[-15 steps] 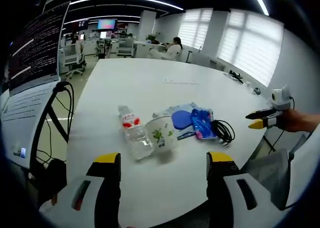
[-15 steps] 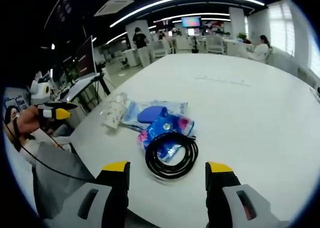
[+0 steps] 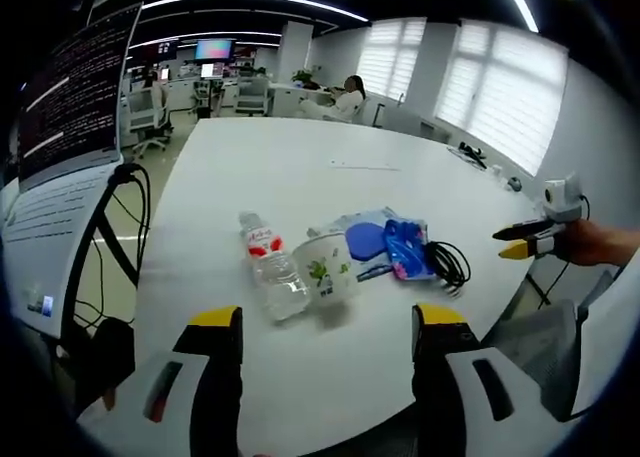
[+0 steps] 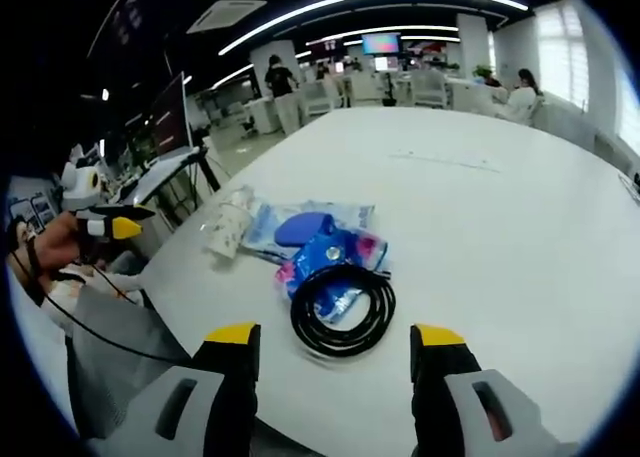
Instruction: Arrange the tabletop items into an orderly group along one side of the table until the central work area is clear of visible clutter.
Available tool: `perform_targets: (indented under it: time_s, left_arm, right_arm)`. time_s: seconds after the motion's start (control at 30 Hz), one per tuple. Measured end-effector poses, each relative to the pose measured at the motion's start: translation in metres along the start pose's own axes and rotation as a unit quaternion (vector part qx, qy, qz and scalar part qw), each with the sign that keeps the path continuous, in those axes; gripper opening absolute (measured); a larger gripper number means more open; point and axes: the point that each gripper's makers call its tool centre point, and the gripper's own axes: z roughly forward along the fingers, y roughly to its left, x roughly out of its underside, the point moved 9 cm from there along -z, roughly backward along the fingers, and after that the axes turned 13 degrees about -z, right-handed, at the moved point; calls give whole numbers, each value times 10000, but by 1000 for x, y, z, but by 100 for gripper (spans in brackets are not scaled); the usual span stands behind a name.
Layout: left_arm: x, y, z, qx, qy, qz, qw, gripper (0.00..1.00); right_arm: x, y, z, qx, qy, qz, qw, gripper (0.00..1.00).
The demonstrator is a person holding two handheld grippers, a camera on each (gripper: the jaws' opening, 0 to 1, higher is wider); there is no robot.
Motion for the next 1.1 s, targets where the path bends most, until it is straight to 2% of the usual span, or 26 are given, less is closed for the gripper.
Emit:
perform_targets:
  time_s: [0.47,0.83,1.1]
  left_arm:
    - [11,8,-6,-38,29,-221,9997,66]
    - [14,11,-6,-157,-71,-628,9979,60]
    - [17,23,-6,-279,-29,-752,9968,57]
  right_arm:
    - [9,-1,-8,95,41,163,9998,60]
    - [8,0,-9,155,26,223,9996,59]
    - [15,-1,-12,211,46,317,9993,58]
